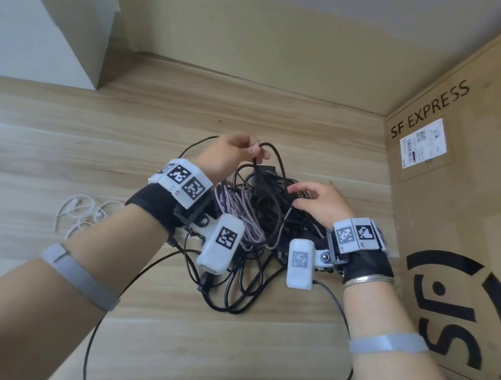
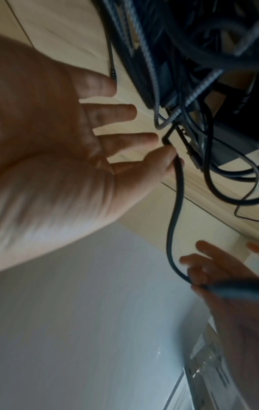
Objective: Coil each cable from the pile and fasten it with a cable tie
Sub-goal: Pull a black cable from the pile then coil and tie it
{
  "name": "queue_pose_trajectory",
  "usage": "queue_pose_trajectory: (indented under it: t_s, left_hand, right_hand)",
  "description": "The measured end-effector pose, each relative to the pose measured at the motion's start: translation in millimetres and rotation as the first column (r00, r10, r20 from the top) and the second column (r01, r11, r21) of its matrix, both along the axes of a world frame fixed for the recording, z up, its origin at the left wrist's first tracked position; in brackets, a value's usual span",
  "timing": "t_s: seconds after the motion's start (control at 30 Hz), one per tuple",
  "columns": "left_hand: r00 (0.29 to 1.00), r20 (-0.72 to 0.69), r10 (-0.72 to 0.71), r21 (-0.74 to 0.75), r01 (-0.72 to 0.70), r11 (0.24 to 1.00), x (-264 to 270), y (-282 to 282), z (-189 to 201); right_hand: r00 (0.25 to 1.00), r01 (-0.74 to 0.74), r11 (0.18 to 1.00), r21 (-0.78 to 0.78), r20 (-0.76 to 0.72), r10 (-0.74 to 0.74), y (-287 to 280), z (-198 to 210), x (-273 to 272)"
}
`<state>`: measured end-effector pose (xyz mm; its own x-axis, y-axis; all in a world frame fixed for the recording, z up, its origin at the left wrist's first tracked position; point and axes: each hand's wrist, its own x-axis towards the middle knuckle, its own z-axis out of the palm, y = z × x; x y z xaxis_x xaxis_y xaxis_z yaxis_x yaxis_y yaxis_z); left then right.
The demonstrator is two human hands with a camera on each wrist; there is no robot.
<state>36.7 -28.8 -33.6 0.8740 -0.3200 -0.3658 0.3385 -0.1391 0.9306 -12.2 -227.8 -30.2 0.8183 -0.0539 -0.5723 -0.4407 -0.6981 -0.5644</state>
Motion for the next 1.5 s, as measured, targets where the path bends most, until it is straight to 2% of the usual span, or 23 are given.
queue_pose_trajectory:
  t_s: [0.17, 0.23, 0.33, 0.43, 0.53, 0.6, 0.7, 0.77, 0.83, 0.9, 1.0, 1.07, 1.2, 1.27, 1.33, 1.43, 1.5]
  left_hand:
    - [0.989, -0.101, 0.111, -0.308, -0.138, 0.941, 0.0, 8.5, 7.8]
    - [0.983, -0.149, 0.111, -0.341, -0.157, 0.927, -4.1, 11.1, 12.6]
    - [0.981, -0.16, 0.11, -0.256, -0.149, 0.955, -8.3, 12.9, 12.2]
    - [0.978, -0.173, 0.118, -0.153, -0.145, 0.978, -8.9, 13.5, 6.9]
    - [0.985, -0.162, 0.051, -0.035, -0.057, 0.998, -11.0, 11.1, 3.3]
    - [0.992, -0.12, -0.027, 0.048, 0.032, 0.998, -13.5, 8.6, 0.5]
    - [0.993, -0.016, -0.116, 0.196, 0.117, 0.974, -18.0, 7.4, -2.8]
    - [0.988, 0.081, -0.129, 0.283, 0.101, 0.954, -19.7, 9.8, -3.4]
    - [0.987, 0.14, -0.083, 0.328, 0.033, 0.944, -19.5, 13.7, -5.9]
    - [0.994, 0.112, -0.015, 0.324, -0.023, 0.946, -18.5, 17.0, -10.5]
    - [0.993, -0.04, 0.107, 0.245, -0.094, 0.965, -21.2, 17.4, -15.3]
    - [0.979, -0.112, 0.172, 0.215, -0.145, 0.966, -21.2, 17.9, -19.3]
    - [0.934, -0.293, 0.206, 0.116, -0.179, 0.977, -19.2, 16.5, -15.0]
    - [0.895, -0.392, 0.213, -0.048, -0.251, 0.967, -21.1, 13.6, -7.1]
    - [0.876, -0.455, 0.162, -0.221, -0.287, 0.932, -22.8, 12.9, -5.7]
    - [0.93, -0.362, 0.058, -0.295, -0.173, 0.94, -25.7, 12.0, -6.9]
    - [0.961, -0.254, 0.107, -0.247, -0.171, 0.954, -26.7, 12.2, -8.3]
  right_hand:
    - [0.999, -0.005, 0.999, -0.043, 0.046, 0.007, 4.9, 0.1, 1.5]
    - [0.996, 0.028, 0.995, -0.092, 0.086, -0.02, 8.5, 1.6, 3.2]
    - [0.954, 0.141, 0.983, -0.115, 0.281, -0.104, 11.4, 9.4, 6.9]
    - [0.864, 0.23, 0.963, 0.142, 0.425, -0.269, 13.8, 24.0, 10.4]
    - [0.806, 0.168, 0.894, 0.415, 0.464, -0.367, 19.9, 35.7, 13.1]
    - [0.802, 0.091, 0.866, 0.491, 0.48, -0.357, 25.8, 40.5, 14.2]
    - [0.853, 0.052, 0.762, 0.645, 0.369, -0.37, 34.3, 40.5, 10.6]
    - [0.883, 0.072, 0.67, 0.739, 0.266, -0.388, 38.2, 37.4, 6.7]
    - [0.894, 0.085, 0.622, 0.778, 0.216, -0.393, 39.5, 33.8, 3.1]
    - [0.906, 0.084, 0.597, 0.798, 0.189, -0.38, 39.0, 29.7, -0.1]
    - [0.913, 0.044, 0.559, 0.828, 0.194, -0.358, 39.3, 26.0, -4.6]
    - [0.923, -0.025, 0.58, 0.815, 0.241, -0.299, 41.8, 24.4, -5.8]
    - [0.94, -0.188, 0.74, 0.646, 0.337, -0.055, 49.8, 17.3, -6.0]
    - [0.944, -0.244, 0.797, 0.552, 0.323, 0.065, 55.1, 13.6, -6.3]
    - [0.943, -0.284, 0.817, 0.501, 0.298, 0.145, 61.4, 10.4, -7.2]
    - [0.937, -0.328, 0.812, 0.483, 0.276, 0.214, 72.5, 6.6, -9.3]
    - [0.933, -0.342, 0.803, 0.488, 0.275, 0.23, 78.2, 4.0, -10.1]
